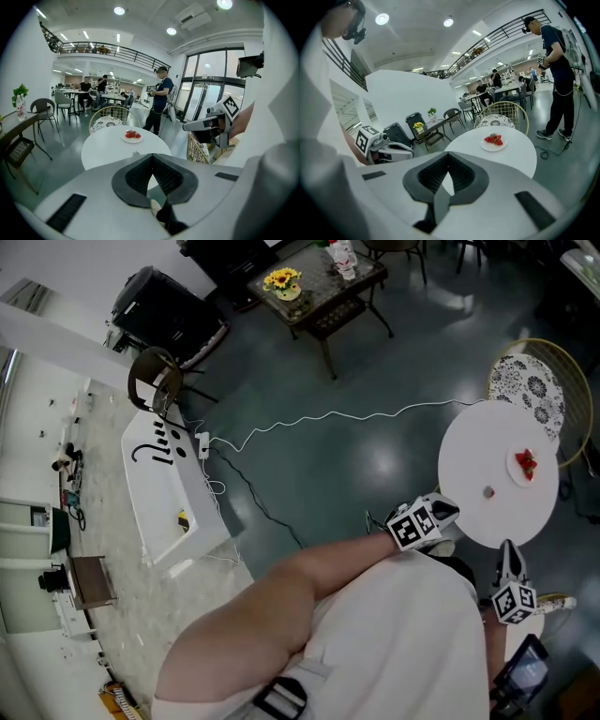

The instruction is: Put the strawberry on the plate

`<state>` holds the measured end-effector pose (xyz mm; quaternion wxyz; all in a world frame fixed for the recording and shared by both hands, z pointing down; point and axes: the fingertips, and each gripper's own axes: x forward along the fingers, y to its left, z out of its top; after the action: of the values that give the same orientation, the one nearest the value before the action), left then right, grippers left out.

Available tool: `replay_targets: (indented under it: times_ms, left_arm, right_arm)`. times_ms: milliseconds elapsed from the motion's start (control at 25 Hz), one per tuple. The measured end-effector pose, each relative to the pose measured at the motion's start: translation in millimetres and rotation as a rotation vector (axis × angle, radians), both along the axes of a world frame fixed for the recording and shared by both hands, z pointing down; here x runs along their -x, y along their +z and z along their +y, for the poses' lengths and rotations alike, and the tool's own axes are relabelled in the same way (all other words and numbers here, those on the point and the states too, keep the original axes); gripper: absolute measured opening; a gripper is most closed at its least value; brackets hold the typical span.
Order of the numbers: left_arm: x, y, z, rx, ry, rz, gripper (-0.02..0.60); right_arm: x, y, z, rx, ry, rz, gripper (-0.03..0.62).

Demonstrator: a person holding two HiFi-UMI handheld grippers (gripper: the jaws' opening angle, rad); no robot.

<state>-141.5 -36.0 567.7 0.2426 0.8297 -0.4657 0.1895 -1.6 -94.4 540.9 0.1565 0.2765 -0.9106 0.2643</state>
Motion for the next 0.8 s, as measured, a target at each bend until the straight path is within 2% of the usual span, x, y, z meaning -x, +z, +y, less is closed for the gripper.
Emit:
replay_targets:
  times_ms: [200,400,560,800]
  left_arm:
    - [-7.8,2.1,-7.2,0.002,0.029,-0.004,0.003]
    - [-6.8,3.1,-22.5,0.008,0.017,-0.006,0.003]
    - [-4.8,11.9,-33.7,0.038,0.021,-0.016,0.004]
    - [-27.9,29.4,-64.8,0.092,0.084,-0.023,0.005]
  right_arm:
    - [-1.3,7.5,-3.1,0.015,0.011,0.003,0.005]
    - [5.9,5.8,-19.2,0.019,-0.020,0.007,0.005]
    - [9.1,6.7,-34.1,0.025,-0.040,0.012,0.005]
    - [-2.9,20.8,-65.2,0.065,-0.030,0.021,0.005]
